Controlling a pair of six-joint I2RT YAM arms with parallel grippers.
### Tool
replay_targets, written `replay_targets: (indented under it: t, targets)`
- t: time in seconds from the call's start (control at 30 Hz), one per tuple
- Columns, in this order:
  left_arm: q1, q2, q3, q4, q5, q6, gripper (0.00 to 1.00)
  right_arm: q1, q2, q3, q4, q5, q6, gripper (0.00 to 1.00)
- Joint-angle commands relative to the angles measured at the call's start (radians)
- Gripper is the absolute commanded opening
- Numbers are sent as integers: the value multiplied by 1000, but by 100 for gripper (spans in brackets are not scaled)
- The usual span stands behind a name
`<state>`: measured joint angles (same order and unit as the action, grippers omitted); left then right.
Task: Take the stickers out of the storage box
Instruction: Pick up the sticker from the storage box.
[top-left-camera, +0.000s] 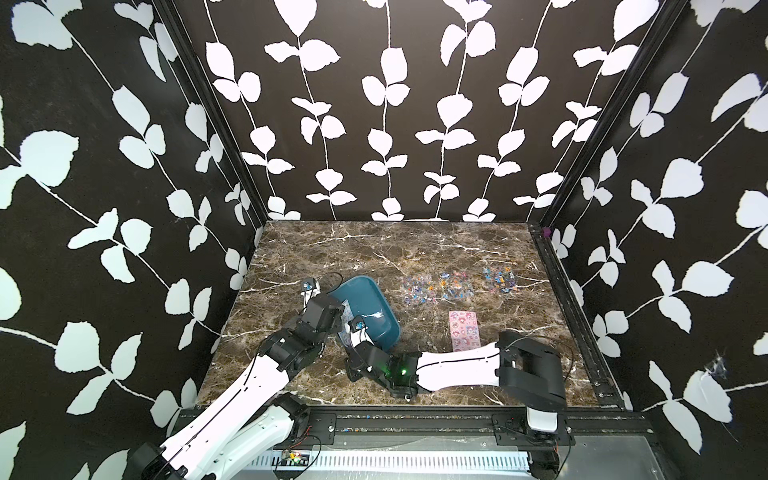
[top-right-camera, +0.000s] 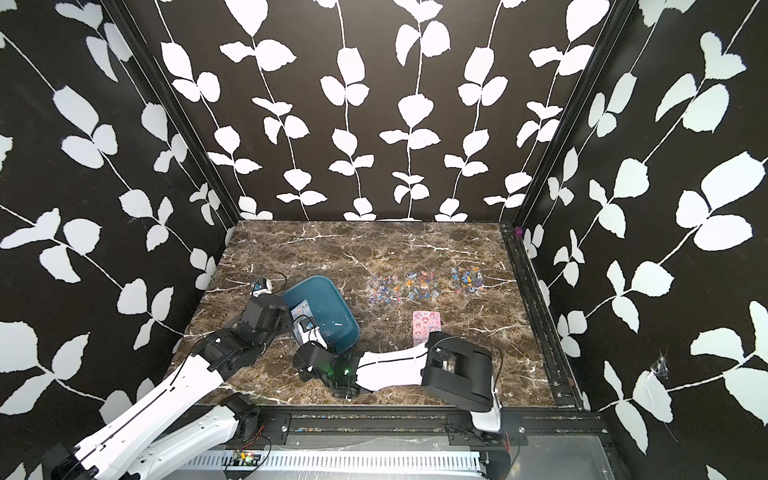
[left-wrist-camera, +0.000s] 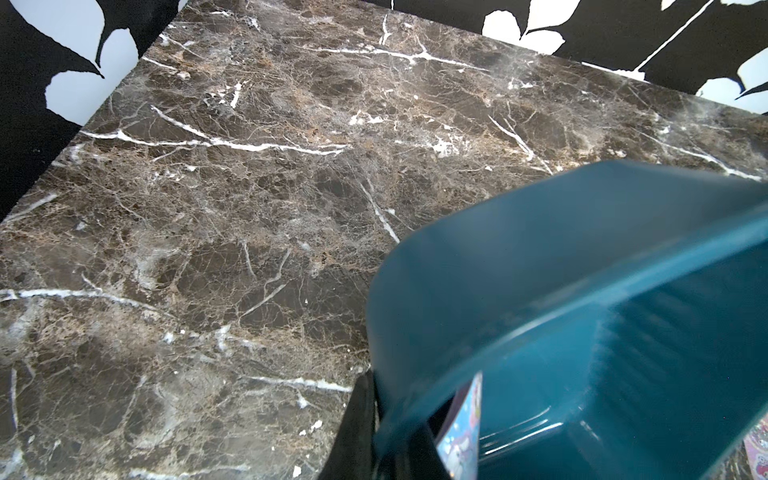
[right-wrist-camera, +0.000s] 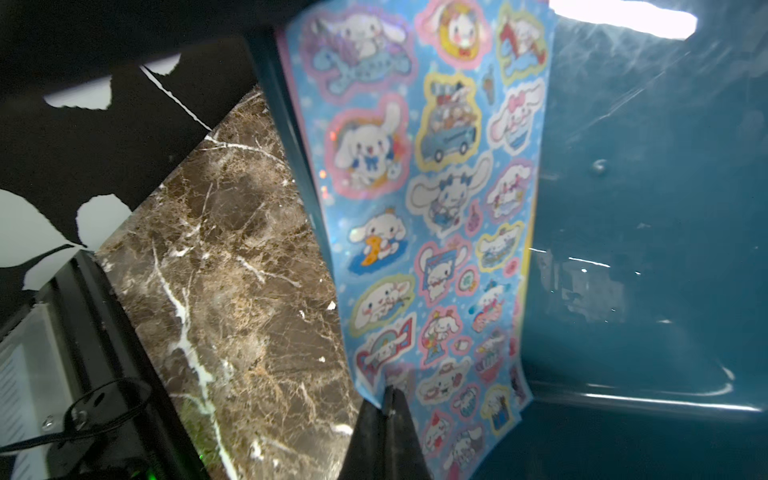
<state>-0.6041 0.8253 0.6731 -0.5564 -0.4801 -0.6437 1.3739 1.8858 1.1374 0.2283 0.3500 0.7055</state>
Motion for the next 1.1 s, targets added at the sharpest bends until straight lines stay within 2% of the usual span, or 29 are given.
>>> replay_targets:
  t: [0.0, 0.23, 0.6, 1.07]
  targets:
    - [-4, 2, 16, -43, -8, 16, 0, 10, -58, -38, 38, -5, 13, 0]
    - [-4, 5, 17, -45, -13, 20, 0, 7, -108, -68, 20, -38, 17, 0]
    - [-3, 0, 22, -49, -9, 21, 0, -30, -103, -72, -26, -135, 41, 0]
    - [-3, -3, 18, -50, -12, 21, 0, -71, -109, -120, 15, -223, 81, 9]
